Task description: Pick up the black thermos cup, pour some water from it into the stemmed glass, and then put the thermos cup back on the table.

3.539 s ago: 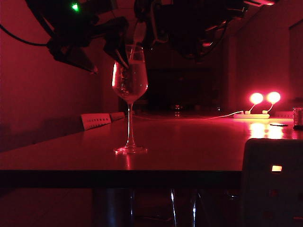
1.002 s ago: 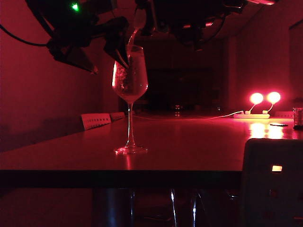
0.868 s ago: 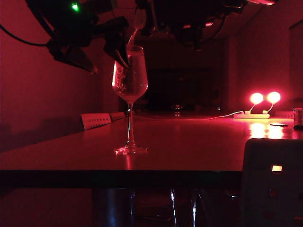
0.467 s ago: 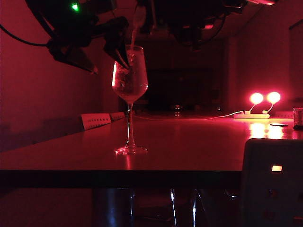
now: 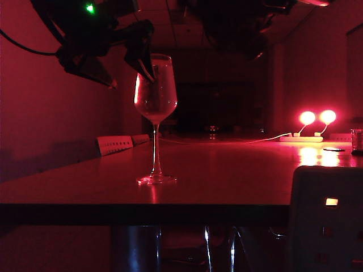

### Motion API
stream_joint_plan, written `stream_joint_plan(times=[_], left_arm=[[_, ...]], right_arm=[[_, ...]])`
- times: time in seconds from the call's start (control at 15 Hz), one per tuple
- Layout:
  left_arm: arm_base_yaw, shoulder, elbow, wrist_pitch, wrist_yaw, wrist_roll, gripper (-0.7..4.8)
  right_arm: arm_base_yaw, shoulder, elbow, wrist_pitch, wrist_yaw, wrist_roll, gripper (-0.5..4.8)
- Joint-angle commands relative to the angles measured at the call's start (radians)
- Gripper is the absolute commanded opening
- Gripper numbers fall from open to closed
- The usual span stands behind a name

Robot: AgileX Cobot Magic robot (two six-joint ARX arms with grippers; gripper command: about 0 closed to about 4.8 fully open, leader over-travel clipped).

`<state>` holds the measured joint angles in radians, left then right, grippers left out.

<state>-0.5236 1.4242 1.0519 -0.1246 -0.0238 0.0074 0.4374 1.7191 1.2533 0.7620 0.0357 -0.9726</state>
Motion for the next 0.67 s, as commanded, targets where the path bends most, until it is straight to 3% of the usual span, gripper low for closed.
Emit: stream_joint_plan(times=[0.07, 0.2, 0.33, 0.67], left_arm=[[0.0, -0.003, 0.005, 0.006, -0.003, 0.0, 4.79], [0.0, -0.004, 0.005, 0.001, -0.003, 0.0, 4.79], [0.0, -0.004, 0.005, -0.005, -0.003, 0.0, 4.79], [0.0, -0.004, 0.005, -0.005, -0.003, 0.0, 4.79]], right_arm=[[0.003, -0.051, 0.011, 0.138, 0.116, 0.294, 1.48], [0.003, -0.098, 0.011, 0.064, 0.293, 0.574, 1.48], [0.0, -0.121, 0.011, -0.067, 0.374, 0.711, 1.48], [-0.004, -0.118, 0.0, -0.351, 0.29, 0.889, 1.48]])
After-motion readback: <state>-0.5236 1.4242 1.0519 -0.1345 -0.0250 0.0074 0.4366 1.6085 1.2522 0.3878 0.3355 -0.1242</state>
